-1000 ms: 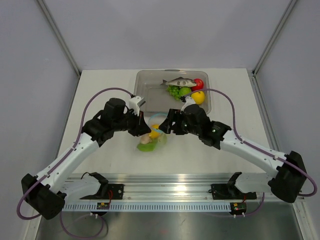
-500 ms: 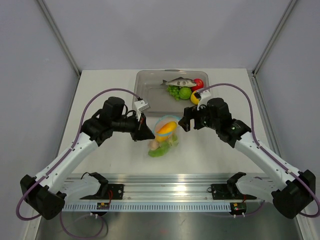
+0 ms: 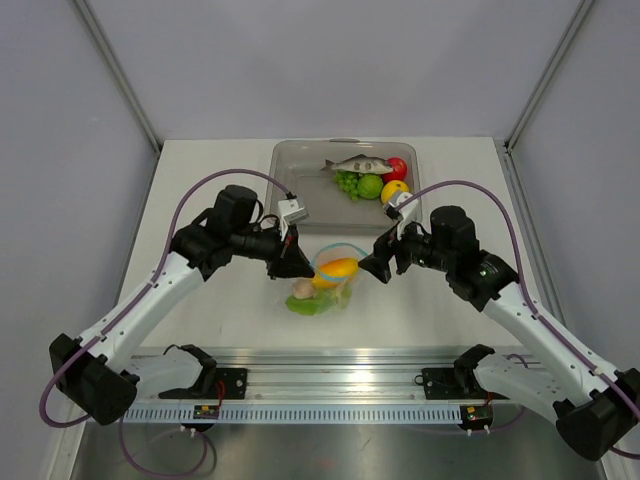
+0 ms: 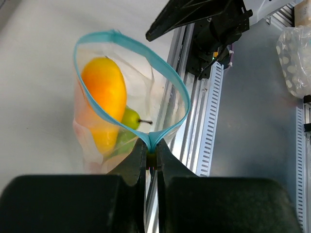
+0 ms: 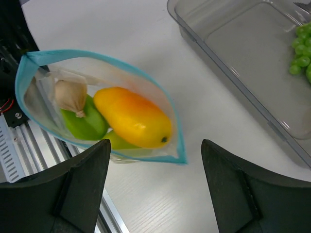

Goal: Place the food in the zip-top bag and seal the zipper
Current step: Adjust the zipper food storage bag at the center of the board.

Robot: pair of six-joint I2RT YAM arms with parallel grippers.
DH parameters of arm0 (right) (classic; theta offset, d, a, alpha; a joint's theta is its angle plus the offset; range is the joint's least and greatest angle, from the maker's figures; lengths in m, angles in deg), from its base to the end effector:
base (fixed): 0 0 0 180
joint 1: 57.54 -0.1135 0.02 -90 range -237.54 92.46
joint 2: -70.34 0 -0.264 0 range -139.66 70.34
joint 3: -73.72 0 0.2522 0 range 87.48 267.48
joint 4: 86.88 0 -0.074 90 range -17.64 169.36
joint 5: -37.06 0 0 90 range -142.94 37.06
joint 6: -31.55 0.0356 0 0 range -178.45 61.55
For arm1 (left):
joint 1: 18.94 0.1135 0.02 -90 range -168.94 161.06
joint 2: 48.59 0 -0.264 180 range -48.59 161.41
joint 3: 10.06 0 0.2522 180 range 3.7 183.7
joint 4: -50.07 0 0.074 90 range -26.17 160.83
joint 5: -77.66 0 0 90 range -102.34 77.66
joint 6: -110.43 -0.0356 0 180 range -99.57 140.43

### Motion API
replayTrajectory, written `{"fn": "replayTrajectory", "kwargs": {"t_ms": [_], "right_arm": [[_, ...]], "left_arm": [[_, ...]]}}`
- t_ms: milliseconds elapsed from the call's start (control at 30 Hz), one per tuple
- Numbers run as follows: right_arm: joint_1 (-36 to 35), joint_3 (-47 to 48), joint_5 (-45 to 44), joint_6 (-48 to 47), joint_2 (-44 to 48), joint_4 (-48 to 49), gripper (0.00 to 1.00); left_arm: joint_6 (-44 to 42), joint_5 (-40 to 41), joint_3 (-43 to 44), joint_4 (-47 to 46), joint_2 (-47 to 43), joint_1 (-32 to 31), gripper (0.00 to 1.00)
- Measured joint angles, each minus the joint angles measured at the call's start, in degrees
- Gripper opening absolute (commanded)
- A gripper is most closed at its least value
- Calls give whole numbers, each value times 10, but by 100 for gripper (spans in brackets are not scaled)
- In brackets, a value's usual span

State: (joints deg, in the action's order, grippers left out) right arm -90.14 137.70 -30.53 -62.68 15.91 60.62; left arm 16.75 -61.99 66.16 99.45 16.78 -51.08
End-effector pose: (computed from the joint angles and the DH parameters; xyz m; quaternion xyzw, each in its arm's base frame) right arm 0.1726 0.1265 0.3284 -0.3602 0.7420 0.2898 0.4856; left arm 0.1834 -0.1472 0.3405 0.4249 0.7219 -0.4635 0.2890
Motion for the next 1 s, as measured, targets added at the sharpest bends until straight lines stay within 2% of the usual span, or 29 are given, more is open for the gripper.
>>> {"fn": "replayTrajectory", "kwargs": {"t_ms": [267,467,600,733,867,1000], "right_arm": [[0,41,43,-60,-59,-10,86],[0,102,63,-92,-119,-22,87],[0,108,84,-106,-140,-26,90],[0,108,120,-115,-150,-26,88],[-3,108,164,-123,-167,-26,81],[-14,108,189,-126,-192,-26,80]], "left_arm": [[-50,-16,6,41,11,0,0],[-62,-27,16,53,18,0,0],[-71,-31,21,58,20,0,0],[-82,-33,33,68,27,0,0],[-87,-38,40,70,38,0,0],[-92,-43,43,79,48,0,0]]}}
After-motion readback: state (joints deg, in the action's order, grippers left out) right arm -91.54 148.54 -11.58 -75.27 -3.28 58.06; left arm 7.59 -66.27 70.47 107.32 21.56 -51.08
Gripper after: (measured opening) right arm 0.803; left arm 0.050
